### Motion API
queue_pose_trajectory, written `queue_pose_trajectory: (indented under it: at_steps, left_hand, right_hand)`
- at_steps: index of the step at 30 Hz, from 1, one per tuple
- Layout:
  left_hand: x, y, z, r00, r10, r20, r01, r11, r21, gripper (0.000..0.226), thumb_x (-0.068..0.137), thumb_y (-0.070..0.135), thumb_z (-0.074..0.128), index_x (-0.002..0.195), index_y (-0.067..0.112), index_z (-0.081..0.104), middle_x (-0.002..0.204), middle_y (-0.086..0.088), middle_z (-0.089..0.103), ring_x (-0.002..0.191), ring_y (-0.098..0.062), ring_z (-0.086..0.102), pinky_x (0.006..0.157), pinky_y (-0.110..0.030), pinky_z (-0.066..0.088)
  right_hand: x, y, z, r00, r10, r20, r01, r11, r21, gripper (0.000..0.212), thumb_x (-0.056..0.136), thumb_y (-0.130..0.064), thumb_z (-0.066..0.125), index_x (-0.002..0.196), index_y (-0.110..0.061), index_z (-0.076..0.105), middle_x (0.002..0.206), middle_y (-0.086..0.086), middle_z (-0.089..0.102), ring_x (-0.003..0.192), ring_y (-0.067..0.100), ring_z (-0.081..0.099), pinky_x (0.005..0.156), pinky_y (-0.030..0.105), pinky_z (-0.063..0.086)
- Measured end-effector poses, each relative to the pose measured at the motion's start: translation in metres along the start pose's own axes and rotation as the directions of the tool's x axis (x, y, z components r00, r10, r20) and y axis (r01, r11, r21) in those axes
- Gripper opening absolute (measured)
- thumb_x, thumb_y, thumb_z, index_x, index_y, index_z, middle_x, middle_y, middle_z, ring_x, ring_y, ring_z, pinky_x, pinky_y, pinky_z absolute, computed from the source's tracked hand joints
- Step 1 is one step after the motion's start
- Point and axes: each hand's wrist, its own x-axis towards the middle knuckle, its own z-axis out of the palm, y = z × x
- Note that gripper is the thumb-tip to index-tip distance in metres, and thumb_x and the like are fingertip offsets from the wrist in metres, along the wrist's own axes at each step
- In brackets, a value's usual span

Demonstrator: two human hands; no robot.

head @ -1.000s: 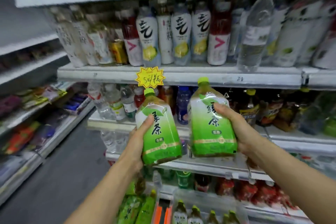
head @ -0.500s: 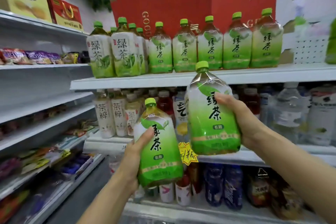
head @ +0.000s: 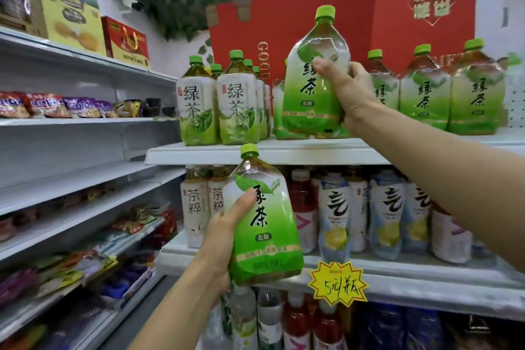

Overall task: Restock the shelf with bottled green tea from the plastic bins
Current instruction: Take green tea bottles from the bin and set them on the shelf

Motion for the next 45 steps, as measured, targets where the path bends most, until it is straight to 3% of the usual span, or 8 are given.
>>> queue_pose_trajectory:
  at_steps: [12, 25, 27, 30, 33, 38, 41, 45]
  left_hand:
    - [0.013, 0.02, -0.031, 0.999, 0.039, 0.026, -0.039, 0.999, -0.013, 0.065, 0.065, 0.046, 0.074, 0.118, 0.008, 0.07, 0.11, -0.021, 0.074, 0.101, -0.042, 0.071, 0.092, -0.058, 0.055]
    - [0.014, 0.024, -0.03, 0.997, 0.077, 0.025, -0.077, 0.997, -0.031, 0.061, 0.067, 0.044, 0.073, 0.117, 0.008, 0.07, 0.109, -0.021, 0.074, 0.102, -0.042, 0.07, 0.095, -0.059, 0.053]
    - [0.013, 0.023, -0.028, 0.996, 0.08, 0.026, -0.079, 0.996, -0.031, 0.062, 0.066, 0.043, 0.074, 0.117, 0.009, 0.07, 0.109, -0.021, 0.074, 0.102, -0.042, 0.071, 0.094, -0.059, 0.054]
    - [0.013, 0.022, -0.026, 0.996, 0.084, 0.037, -0.084, 0.996, -0.027, 0.067, 0.063, 0.044, 0.083, 0.119, 0.009, 0.07, 0.111, -0.021, 0.073, 0.104, -0.042, 0.07, 0.095, -0.062, 0.052]
    - [0.016, 0.02, -0.025, 0.993, 0.115, 0.026, -0.114, 0.993, -0.042, 0.061, 0.072, 0.042, 0.08, 0.122, 0.01, 0.068, 0.114, -0.021, 0.073, 0.105, -0.042, 0.07, 0.095, -0.064, 0.052]
    - [0.021, 0.025, -0.011, 0.982, 0.157, 0.105, -0.155, 0.988, -0.022, 0.071, 0.068, 0.045, 0.082, 0.128, 0.012, 0.065, 0.118, -0.022, 0.07, 0.106, -0.043, 0.069, 0.092, -0.06, 0.054]
    - [0.022, 0.027, 0.006, 0.967, 0.205, 0.154, -0.206, 0.978, -0.004, 0.076, 0.063, 0.046, 0.081, 0.129, 0.011, 0.063, 0.116, -0.024, 0.071, 0.104, -0.045, 0.069, 0.087, -0.059, 0.057]
    - [0.029, 0.023, 0.03, 0.952, 0.248, 0.179, -0.249, 0.968, -0.017, 0.067, 0.072, 0.036, 0.08, 0.129, 0.008, 0.06, 0.116, -0.024, 0.071, 0.103, -0.045, 0.069, 0.084, -0.056, 0.058]
  right_hand:
    - [0.04, 0.044, 0.03, 0.997, 0.045, 0.067, -0.036, 0.991, -0.127, 0.052, 0.072, -0.029, 0.084, 0.117, -0.015, 0.06, 0.099, 0.003, 0.071, 0.082, 0.014, 0.07, 0.06, 0.028, 0.057]
    - [0.037, 0.053, 0.032, 0.984, 0.101, 0.146, -0.063, 0.967, -0.246, 0.04, 0.078, -0.039, 0.077, 0.101, -0.017, 0.053, 0.102, 0.004, 0.064, 0.095, 0.022, 0.064, 0.084, 0.046, 0.056]
    - [0.034, 0.049, 0.033, 0.987, 0.124, 0.1, -0.078, 0.921, -0.381, 0.068, 0.076, -0.05, 0.076, 0.122, -0.009, 0.045, 0.121, 0.008, 0.058, 0.11, 0.025, 0.059, 0.1, 0.052, 0.048]
    - [0.01, 0.046, 0.03, 0.997, -0.065, -0.044, 0.034, 0.859, -0.511, 0.114, 0.07, -0.064, 0.073, 0.154, -0.015, 0.012, 0.156, 0.011, 0.028, 0.142, 0.028, 0.03, 0.116, 0.052, 0.028]
    - [-0.048, 0.041, 0.021, 0.943, -0.323, 0.077, 0.32, 0.828, -0.46, 0.097, 0.076, -0.055, 0.073, 0.149, -0.017, 0.024, 0.134, 0.002, 0.045, 0.124, 0.016, 0.045, 0.105, 0.035, 0.042]
    - [-0.132, 0.055, 0.013, 0.814, 0.323, 0.483, -0.099, 0.896, -0.432, 0.103, 0.059, -0.07, 0.079, 0.143, -0.026, 0.038, 0.127, -0.005, 0.063, 0.111, 0.011, 0.064, 0.089, 0.026, 0.052]
    - [-0.138, 0.055, 0.006, 0.741, 0.355, 0.569, -0.219, 0.93, -0.295, 0.051, 0.075, -0.037, 0.08, 0.118, -0.021, 0.06, 0.107, 0.002, 0.075, 0.099, 0.018, 0.071, 0.083, 0.031, 0.058]
    - [-0.134, 0.057, -0.006, 0.814, 0.312, 0.49, -0.26, 0.95, -0.173, 0.046, 0.07, -0.022, 0.085, 0.111, -0.01, 0.068, 0.106, 0.015, 0.073, 0.099, 0.031, 0.071, 0.087, 0.044, 0.058]
